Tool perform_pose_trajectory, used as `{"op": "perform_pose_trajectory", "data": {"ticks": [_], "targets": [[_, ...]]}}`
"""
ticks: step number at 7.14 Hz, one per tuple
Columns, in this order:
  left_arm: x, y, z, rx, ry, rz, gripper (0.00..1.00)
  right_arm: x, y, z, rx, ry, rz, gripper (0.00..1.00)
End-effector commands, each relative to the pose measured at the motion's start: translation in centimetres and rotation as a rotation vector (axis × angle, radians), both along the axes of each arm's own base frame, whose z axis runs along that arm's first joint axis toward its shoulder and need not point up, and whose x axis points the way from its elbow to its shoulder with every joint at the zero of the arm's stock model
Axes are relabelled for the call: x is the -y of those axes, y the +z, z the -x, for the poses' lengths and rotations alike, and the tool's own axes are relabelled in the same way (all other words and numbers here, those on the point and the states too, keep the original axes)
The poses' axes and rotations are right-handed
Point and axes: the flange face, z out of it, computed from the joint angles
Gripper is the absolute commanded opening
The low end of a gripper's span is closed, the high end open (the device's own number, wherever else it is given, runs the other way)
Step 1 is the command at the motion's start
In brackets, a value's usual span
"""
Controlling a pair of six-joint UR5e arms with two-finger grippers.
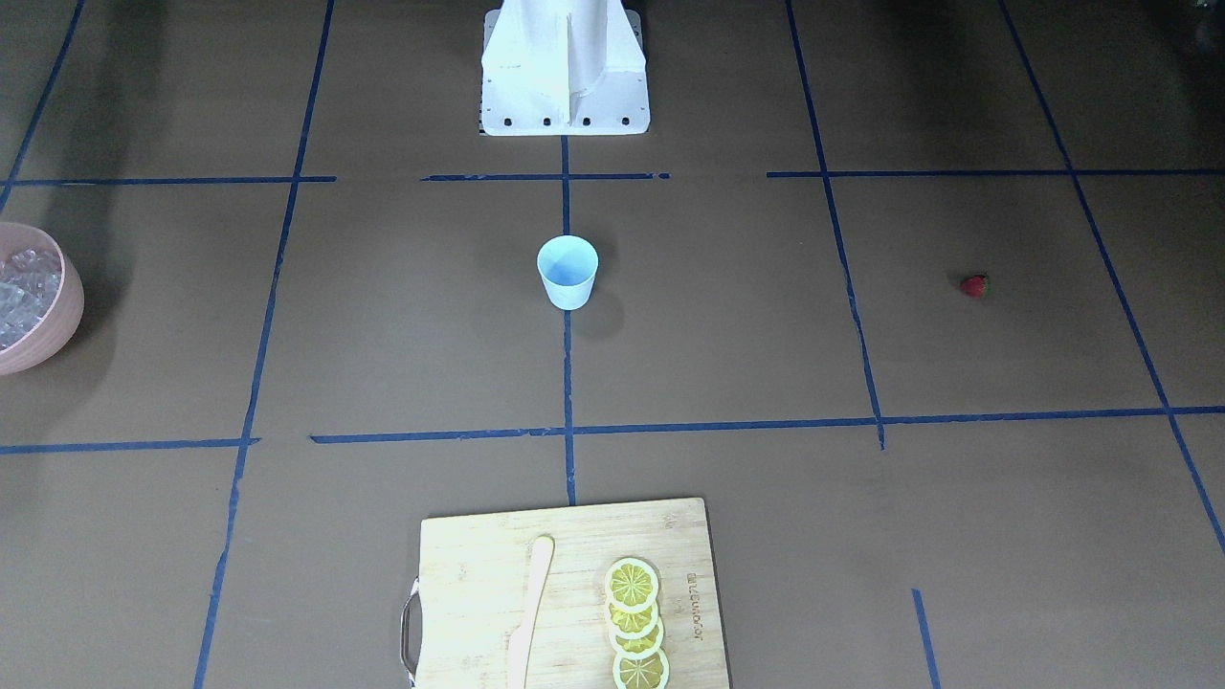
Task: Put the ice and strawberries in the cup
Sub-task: 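Close the right gripper on an ice cube and lift it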
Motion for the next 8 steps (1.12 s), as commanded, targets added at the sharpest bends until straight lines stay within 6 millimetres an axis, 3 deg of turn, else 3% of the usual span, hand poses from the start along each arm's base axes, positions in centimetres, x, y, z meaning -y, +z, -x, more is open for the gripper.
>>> {"op": "perform_pose_trajectory", "data": {"ticks": [1, 2, 4, 5, 8], "targets": [[0.0, 0.0, 0.0, 0.000, 0.000, -0.001, 1.00, 0.7, -2.4, -3.5, 0.064, 0.056, 0.003, 0.03], [0.0, 0.0, 0.0, -0.002, 0.000, 0.000, 1.00, 0.9, -3.8, -5.4, 0.090, 0.088, 0.009, 0.02], [0.0, 0.0, 0.0, 0.000, 0.000, 0.000, 1.00, 0.0, -10.3, -5.6, 0.082, 0.088, 0.034, 0.00], [0.0, 0.0, 0.0, 0.000, 0.000, 0.000, 1.00, -0.6, -13.2, -4.6, 0.073, 0.067, 0.043, 0.00], [-0.1, 0.1, 0.1, 0.000, -0.002, 0.003, 1.00, 1.0, -19.3, 2.8, 0.082, -0.013, -0.029, 0.00]]}}
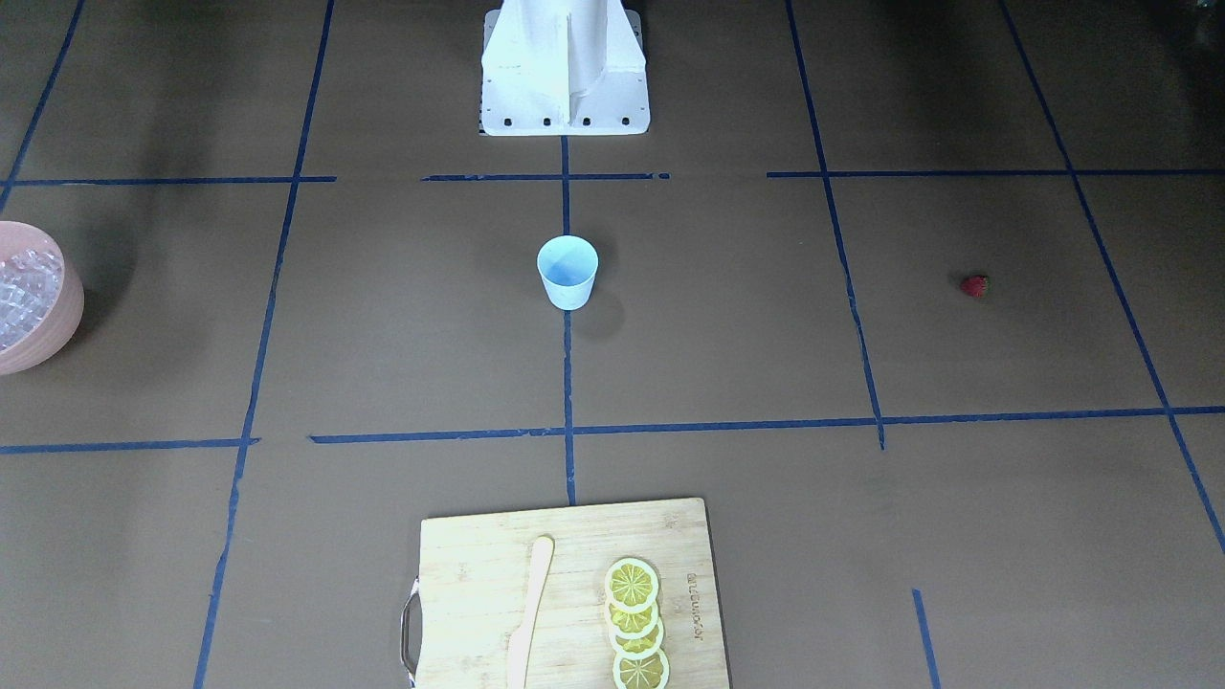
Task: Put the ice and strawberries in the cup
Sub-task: 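Carry the ice cube with the right gripper over the blue cup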
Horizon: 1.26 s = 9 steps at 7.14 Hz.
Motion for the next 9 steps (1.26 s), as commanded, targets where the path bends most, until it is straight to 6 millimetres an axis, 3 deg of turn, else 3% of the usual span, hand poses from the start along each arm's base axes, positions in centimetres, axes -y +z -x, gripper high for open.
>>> {"op": "perform_pose_trajectory", "data": {"ticks": [1, 3, 5, 7, 9], "targets": [[0.0, 0.0, 0.0, 0.000, 0.000, 0.000, 1.00, 1.3, -4.9, 6.6, 0.012, -0.050, -0.015, 0.00], [0.0, 0.0, 0.0, 0.000, 0.000, -0.001, 1.00, 3.1, -13.8, 14.4, 0.019, -0.062, 0.049, 0.02], [0.1, -0.1, 0.0, -0.001, 0.000, -0.003, 1.00, -0.3, -20.5, 25.1, 0.015, -0.047, 0.098, 0.02], [0.0, -0.1, 0.0, 0.000, 0.000, -0.001, 1.00, -3.8, -26.4, 32.1, 0.033, 0.002, 0.136, 0.02], [0.0, 0.0, 0.0, 0.000, 0.000, 0.000, 1.00, -5.5, -32.5, 38.6, 0.007, 0.085, 0.180, 0.03]]}}
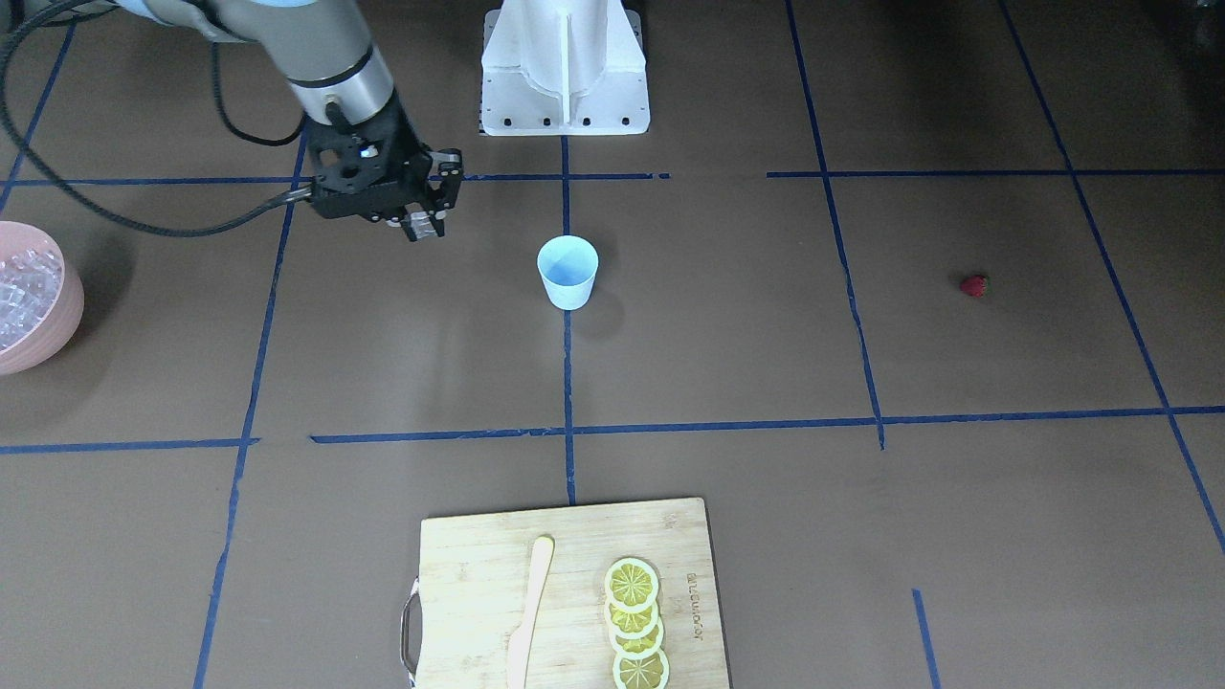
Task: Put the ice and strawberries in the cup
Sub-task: 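Carry the ice cube with the right gripper over the blue cup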
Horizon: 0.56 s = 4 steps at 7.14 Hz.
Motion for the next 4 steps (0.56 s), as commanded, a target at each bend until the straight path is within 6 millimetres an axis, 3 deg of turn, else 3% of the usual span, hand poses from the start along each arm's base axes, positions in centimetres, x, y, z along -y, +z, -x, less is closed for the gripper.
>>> {"op": "perform_pose_trajectory", "data": {"ticks": [1, 3, 4], "targets": [[0.0, 0.1, 0.0, 0.000, 0.000, 0.002, 1.00, -2.0, -4.9, 7.5, -0.037, 0.073, 0.026, 0.03], [-0.5, 0.4, 0.0, -0.002, 0.000, 0.009, 1.00, -1.3, -6.6, 13.4, -0.087, 0.093, 0.043, 0.03], [-0.5, 0.4, 0.0, -0.002, 0.000, 0.009, 1.00, -1.2, -6.0, 14.1, -0.106, 0.096, 0.041, 0.04]]}}
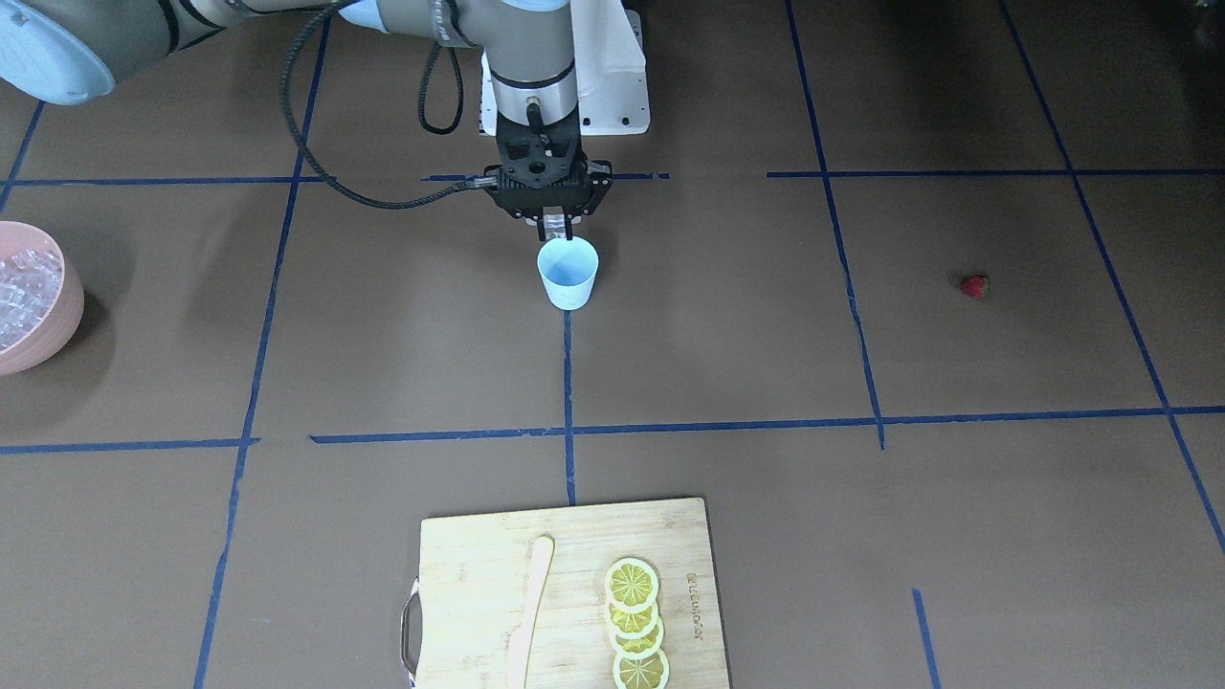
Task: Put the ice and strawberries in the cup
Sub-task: 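Open the right gripper to drop the ice cube into the cup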
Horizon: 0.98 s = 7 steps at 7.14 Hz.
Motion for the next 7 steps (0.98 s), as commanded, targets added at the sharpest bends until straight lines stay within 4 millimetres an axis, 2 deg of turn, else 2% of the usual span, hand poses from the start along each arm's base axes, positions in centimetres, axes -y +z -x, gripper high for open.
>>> {"op": "perform_pose_trajectory", "data": {"ticks": [1, 2, 3, 4, 7], "targets": [[-0.07, 0.06, 0.01, 0.001, 0.000, 0.001, 1.00, -0.05, 0.72, 2.30, -0.038, 0.003, 0.008, 0.04], [-0.07, 0.05, 0.00, 0.000, 0.000, 0.001, 1.00, -0.20, 1.01, 2.70, -0.046, 0.000, 0.010, 0.05], [-0.08, 0.07, 0.01, 0.001, 0.000, 0.003, 1.00, -0.23, 1.10, 2.85, -0.050, -0.010, 0.000, 0.41], [-0.09, 0.14, -0.01, 0.000, 0.000, 0.004, 1.00, -0.45, 0.89, 2.65, -0.043, -0.008, 0.004, 0.99], [-0.08, 0.12, -0.01, 0.000, 0.000, 0.003, 1.00, -0.55, 0.72, 2.53, -0.038, -0.015, -0.002, 1.00]]}}
